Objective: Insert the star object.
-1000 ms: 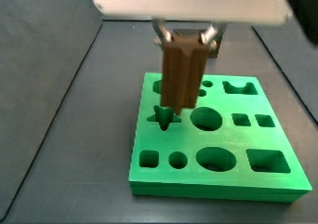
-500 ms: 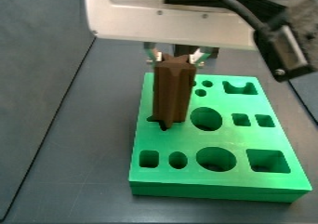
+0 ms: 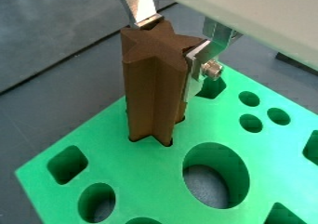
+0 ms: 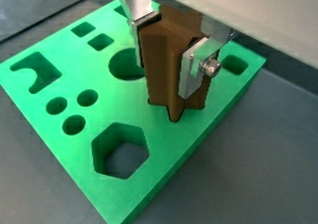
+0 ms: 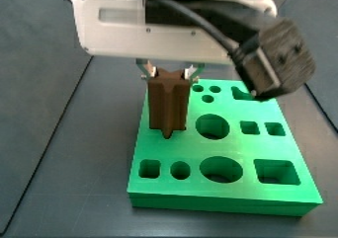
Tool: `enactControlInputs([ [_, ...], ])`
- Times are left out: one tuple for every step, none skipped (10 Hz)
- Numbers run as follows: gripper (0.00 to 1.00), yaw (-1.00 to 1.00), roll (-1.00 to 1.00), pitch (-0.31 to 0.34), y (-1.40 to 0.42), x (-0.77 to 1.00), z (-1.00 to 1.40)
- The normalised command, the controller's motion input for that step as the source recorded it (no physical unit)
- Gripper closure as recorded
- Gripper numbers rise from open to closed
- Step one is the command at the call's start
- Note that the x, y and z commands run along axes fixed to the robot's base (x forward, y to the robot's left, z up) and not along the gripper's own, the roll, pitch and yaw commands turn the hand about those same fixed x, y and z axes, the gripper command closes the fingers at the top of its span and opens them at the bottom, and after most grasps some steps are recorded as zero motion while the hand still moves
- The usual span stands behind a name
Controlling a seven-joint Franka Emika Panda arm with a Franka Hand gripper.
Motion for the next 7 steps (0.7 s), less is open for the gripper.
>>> enactControlInputs([
  [1.00,-0.05,0.28,0.000,0.00,0.07,-0.83],
  [1.00,0.00,0.16,-0.019,-0.03,0.04,-1.00],
  [1.00,0.00,0.16,-0.014,-0.02,0.04,-1.00],
  [1.00,0.00,0.15,-0.010,-0.05,0.03,-1.00],
  [1.00,0.00,0.11,-0.263,0.00,-0.27,-0.67],
  [1.00,0.00,0.00,-0.030,0.00,-0.03,0.00],
  [1.00,0.05,0.00,0.000,0.00,0.05,0.00],
])
